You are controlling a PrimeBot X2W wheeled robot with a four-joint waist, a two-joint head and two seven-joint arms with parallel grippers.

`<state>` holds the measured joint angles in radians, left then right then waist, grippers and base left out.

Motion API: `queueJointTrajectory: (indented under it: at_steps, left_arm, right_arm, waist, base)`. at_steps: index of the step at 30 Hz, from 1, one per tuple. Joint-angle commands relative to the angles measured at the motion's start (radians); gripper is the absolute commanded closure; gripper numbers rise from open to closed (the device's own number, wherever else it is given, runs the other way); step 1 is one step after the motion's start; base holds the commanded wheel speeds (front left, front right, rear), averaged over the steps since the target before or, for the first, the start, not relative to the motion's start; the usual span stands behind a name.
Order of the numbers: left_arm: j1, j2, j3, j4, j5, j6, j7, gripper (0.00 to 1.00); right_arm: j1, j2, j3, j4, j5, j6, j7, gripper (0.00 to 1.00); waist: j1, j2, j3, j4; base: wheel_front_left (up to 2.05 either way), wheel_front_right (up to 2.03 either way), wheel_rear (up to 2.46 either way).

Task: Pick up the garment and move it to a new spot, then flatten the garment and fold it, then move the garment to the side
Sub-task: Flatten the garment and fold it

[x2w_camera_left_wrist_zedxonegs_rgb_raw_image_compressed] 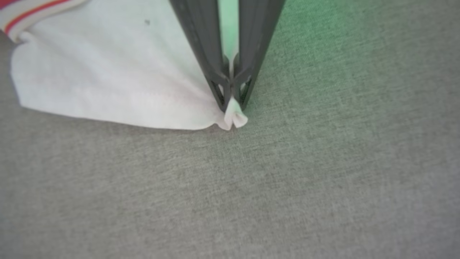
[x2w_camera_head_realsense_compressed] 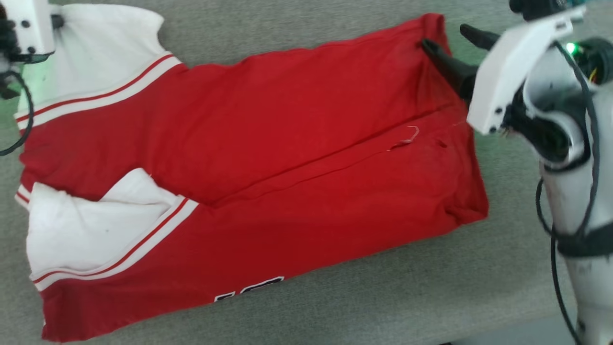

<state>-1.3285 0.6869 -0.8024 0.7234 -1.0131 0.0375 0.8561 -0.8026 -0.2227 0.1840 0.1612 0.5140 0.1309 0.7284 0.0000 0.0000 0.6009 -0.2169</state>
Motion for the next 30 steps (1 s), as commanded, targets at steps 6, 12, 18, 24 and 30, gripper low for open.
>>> queueJointTrajectory:
  at_steps: [6,12,18,24,30]
  left_arm:
    - [0.030,-0.079,-0.037,0.056,0.002,-0.032,-0.027,1.00]
    - [0.016,-0.096,-0.041,0.078,0.014,-0.066,-0.078,1.00]
    - [-0.007,-0.098,-0.029,0.091,0.014,-0.097,-0.129,1.00]
    - [-0.021,-0.081,-0.021,0.048,0.006,-0.124,-0.145,1.00]
    - [0.020,-0.026,-0.021,-0.071,-0.013,-0.126,-0.123,1.00]
  right_arm:
    - [-0.123,-0.014,0.069,0.197,0.006,0.000,0.142,0.00]
    - [-0.133,-0.061,0.172,0.275,0.062,0.000,0.325,1.00]
    - [-0.151,-0.112,0.152,0.226,0.090,-0.001,0.249,1.00]
    - [-0.122,-0.157,0.141,0.164,0.105,-0.001,0.179,1.00]
    - [-0.037,-0.211,0.117,0.043,0.121,-0.001,0.127,1.00]
  waist:
    - [0.0000,0.0000,0.012,0.042]
    - [0.0000,0.0000,0.005,0.066]
    - [0.0000,0.0000,-0.026,0.094]
    - [0.0000,0.0000,-0.068,0.122]
    - [0.0000,0.0000,-0.121,0.151]
  base:
    - [0.00,0.00,0.00]
    - [0.00,0.00,0.00]
    - [0.00,0.00,0.00]
    - [0.00,0.00,0.00]
    - [0.00,0.00,0.00]
